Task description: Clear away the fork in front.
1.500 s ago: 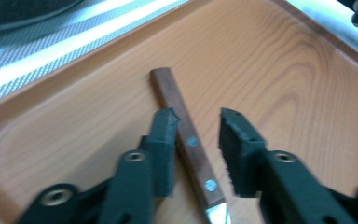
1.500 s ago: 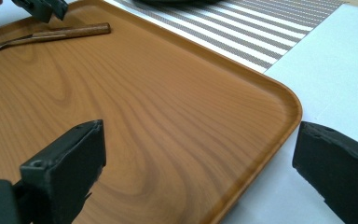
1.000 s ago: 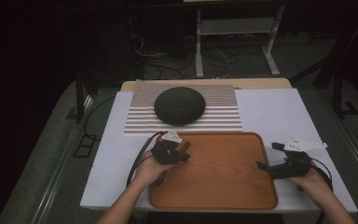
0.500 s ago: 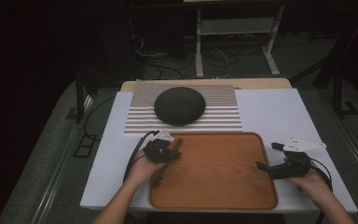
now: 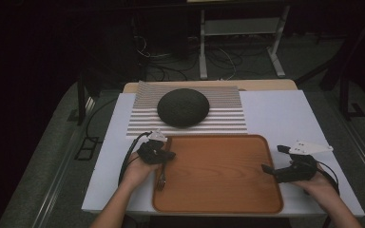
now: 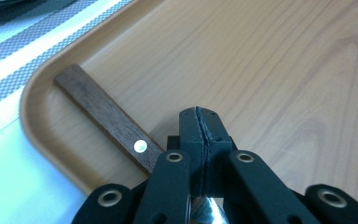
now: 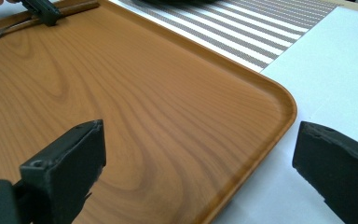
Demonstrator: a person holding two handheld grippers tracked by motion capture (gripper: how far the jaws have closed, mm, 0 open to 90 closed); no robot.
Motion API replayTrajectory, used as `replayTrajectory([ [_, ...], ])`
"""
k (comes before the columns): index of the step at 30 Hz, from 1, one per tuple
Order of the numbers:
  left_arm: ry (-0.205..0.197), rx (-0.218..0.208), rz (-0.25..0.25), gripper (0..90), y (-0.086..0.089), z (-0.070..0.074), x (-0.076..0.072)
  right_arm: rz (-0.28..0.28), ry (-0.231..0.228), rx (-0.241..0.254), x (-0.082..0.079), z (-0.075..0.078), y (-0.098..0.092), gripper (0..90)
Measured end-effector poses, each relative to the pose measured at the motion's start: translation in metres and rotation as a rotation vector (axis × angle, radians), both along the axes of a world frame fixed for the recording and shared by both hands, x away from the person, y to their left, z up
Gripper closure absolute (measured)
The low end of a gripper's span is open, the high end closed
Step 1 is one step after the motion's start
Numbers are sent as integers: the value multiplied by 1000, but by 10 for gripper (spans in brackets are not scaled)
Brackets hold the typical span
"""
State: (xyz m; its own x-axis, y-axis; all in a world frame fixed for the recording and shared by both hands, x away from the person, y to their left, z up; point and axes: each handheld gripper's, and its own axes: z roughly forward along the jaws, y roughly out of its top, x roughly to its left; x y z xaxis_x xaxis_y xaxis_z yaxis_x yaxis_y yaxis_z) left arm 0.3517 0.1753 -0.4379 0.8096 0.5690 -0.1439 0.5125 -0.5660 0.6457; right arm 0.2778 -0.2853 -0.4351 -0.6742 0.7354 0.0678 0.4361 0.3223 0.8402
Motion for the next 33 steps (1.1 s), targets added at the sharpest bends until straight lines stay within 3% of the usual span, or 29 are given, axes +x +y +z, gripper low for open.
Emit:
replayTrajectory([
  [9,14,-10,-1,867,6,0,-2,-5,2,4,-1,0,-1,27],
  [12,1,-5,-5,796,4,1,-3,-5,1,5,0,0,-1,27],
  [16,-23,-53,-10,720,4,6,-6,-4,1,6,0,0,-1,27],
  [27,-145,-140,25,358,15,28,-30,-9,1,23,-2,2,-2,27],
  [30,-149,-157,37,259,20,26,-35,-10,1,31,-2,3,-3,27],
  [33,-146,-144,59,167,25,22,-39,-8,1,31,-2,3,-3,27],
])
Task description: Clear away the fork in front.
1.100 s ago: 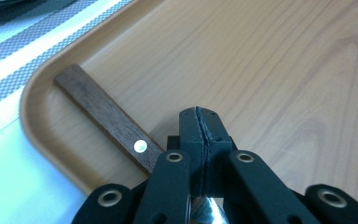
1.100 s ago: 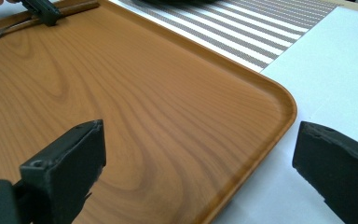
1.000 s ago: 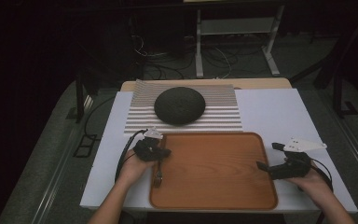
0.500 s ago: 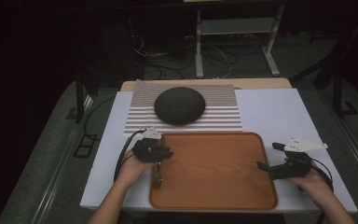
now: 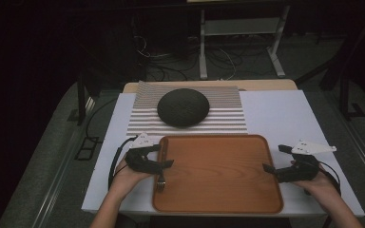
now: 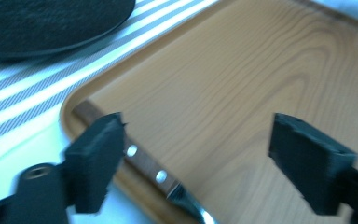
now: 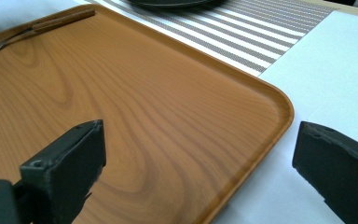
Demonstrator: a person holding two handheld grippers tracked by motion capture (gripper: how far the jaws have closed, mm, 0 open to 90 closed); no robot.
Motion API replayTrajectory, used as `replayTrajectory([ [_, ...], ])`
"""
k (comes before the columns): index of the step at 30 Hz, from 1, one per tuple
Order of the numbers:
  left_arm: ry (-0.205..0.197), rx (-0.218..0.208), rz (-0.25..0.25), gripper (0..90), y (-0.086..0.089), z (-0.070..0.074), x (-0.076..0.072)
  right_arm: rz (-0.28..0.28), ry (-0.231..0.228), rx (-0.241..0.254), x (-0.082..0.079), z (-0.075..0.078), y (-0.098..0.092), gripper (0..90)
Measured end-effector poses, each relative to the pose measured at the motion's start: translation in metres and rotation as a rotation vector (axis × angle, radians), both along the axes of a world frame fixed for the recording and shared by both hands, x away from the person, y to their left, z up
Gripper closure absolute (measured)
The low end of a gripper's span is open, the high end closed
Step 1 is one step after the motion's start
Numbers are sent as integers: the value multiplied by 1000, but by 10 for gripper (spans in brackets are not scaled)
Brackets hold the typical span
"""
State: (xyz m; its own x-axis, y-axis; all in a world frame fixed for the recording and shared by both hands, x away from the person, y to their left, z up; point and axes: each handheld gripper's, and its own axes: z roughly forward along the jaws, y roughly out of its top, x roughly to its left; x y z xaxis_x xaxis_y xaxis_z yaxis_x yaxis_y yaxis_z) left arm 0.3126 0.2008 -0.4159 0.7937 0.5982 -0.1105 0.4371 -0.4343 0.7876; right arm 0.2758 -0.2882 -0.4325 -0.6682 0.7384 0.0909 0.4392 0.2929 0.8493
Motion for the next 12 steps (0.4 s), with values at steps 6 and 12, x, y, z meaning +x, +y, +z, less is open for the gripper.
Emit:
replayTrajectory([
  [6,-18,6,31,2,11,-6,-6,1,0,-1,0,0,0,27],
  [12,-32,8,38,0,12,-6,-7,2,-2,-1,0,0,1,27],
])
